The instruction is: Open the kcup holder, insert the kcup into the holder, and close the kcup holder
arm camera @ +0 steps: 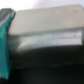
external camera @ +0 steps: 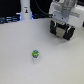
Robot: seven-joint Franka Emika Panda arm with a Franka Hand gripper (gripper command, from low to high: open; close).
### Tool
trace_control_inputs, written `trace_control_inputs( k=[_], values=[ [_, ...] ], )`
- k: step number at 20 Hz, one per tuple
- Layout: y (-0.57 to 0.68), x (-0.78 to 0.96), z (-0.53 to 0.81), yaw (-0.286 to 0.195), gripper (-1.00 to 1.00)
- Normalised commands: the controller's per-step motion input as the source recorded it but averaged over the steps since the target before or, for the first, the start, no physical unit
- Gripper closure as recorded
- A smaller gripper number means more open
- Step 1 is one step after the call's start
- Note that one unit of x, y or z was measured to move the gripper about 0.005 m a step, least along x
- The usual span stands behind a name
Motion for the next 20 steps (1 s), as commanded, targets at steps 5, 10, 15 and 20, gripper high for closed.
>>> trace_control_inputs(
  k=[5, 10, 15, 20],
  values=[
    [-0.27, 0.95, 0.21, -0.080, 1.00],
    [-0.29, 0.94, 0.20, -0.085, 1.00],
    [-0.32, 0.92, 0.18, -0.084, 1.00],
    [-0.38, 0.88, 0.16, -0.090, 1.00]
  ],
)
